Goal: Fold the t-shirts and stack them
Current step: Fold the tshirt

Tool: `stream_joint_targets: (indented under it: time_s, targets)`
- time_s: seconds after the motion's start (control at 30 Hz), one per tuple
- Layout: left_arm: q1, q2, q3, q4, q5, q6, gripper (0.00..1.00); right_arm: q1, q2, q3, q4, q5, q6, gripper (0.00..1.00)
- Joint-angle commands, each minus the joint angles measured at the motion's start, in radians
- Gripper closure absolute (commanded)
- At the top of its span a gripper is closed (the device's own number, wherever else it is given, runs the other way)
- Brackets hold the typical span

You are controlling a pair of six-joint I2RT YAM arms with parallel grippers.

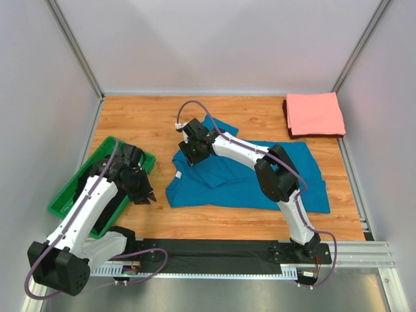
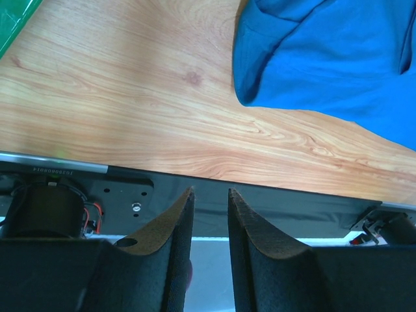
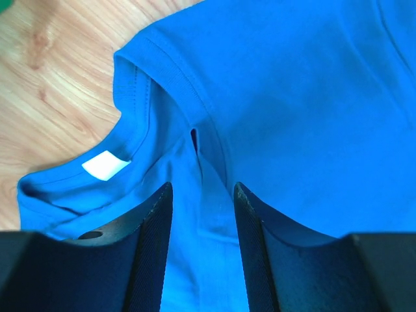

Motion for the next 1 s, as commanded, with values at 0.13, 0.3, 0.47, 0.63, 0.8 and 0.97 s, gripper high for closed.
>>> stream_joint_targets:
  time_s: [0.13, 0.3, 0.47, 0.63, 0.8, 0.97]
  targets:
    - [0.006, -0.012, 0.02, -0.033, -0.029, -0.007, 0.66, 0.001, 0.049, 0.059, 0.022, 0.016, -0.042, 0.58]
    - [0.006, -0.002, 0.036, -0.036, -0.037, -0.006, 0.66, -0.002, 0.03, 0.077, 0.019, 0.128, -0.039, 0.93]
    - [0.006, 0.009, 0.03, -0.03, -0.058, -0.006, 0.66, -0.017, -0.03, 0.057, 0.041, 0.121, -0.034, 1.0]
    - [0.006, 0.063, 0.038, -0.013, -0.101, -0.004, 0.66, -0.03, -0.082, 0.021, 0.053, 0.115, -0.019, 1.0]
    - [0.006, 0.1, 0.041, 0.0, -0.097, -0.009, 0.66, -0.056, -0.116, -0.016, 0.077, 0.108, 0.009, 1.0]
    - [0.006, 0.106, 0.027, 0.036, -0.104, -0.009, 0.66, -0.073, -0.133, -0.029, 0.08, 0.076, 0.009, 1.0]
